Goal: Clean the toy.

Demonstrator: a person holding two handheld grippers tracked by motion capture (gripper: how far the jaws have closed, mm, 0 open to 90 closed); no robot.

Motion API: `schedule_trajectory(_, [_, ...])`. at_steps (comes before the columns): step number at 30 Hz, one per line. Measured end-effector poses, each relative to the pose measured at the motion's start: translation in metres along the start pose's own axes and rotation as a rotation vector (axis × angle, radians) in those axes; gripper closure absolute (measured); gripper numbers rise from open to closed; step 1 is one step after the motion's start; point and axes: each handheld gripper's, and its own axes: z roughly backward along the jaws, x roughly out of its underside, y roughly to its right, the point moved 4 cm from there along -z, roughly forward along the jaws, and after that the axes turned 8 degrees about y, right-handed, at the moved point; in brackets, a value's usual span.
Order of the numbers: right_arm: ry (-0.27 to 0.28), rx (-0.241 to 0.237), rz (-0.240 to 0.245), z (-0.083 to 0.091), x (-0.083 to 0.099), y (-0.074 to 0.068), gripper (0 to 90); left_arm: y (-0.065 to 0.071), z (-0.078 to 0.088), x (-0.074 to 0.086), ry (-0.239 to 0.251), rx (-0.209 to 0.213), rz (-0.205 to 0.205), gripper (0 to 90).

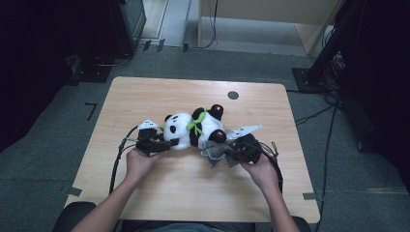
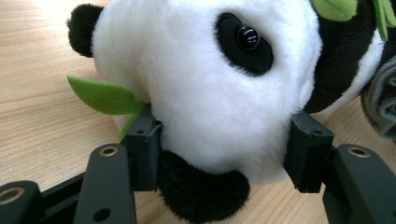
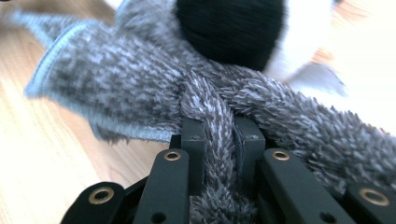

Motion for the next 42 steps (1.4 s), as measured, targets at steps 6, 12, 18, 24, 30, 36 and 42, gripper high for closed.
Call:
schedule_trajectory(6, [0.017,0.05,-0.068,0.011,0.006,0.023,79.3,-0.001,0.0,0.0,0.002,0.005,0.002,40.4])
schedule_trajectory(12, [0.049,0.109,-0.149,0.023,0.008,0.045,79.3,-0.001,0.0,0.0,0.004,0.006,0.013,40.0])
schedule_trajectory(18, [0.124,0.16,-0.234,0.04,0.002,0.062,79.1,-0.001,0.0,0.001,0.004,0.003,-0.003,39.6])
schedule_trajectory(24, [0.196,0.129,-0.199,0.049,-0.026,0.049,79.1,0.0,0.0,0.001,0.015,0.004,-0.001,38.7])
schedule_trajectory(30, [0.25,0.073,-0.111,0.046,-0.066,0.021,79.1,-0.001,0.0,0.0,0.021,0.002,0.014,38.4])
schedule_trajectory(36, [0.233,0.007,-0.039,0.024,-0.093,-0.011,78.9,0.001,0.001,0.002,0.026,-0.002,0.011,37.3])
schedule_trajectory(42, [0.195,-0.034,0.006,-0.009,-0.105,-0.033,78.7,0.001,0.001,0.002,0.022,0.0,-0.001,37.3])
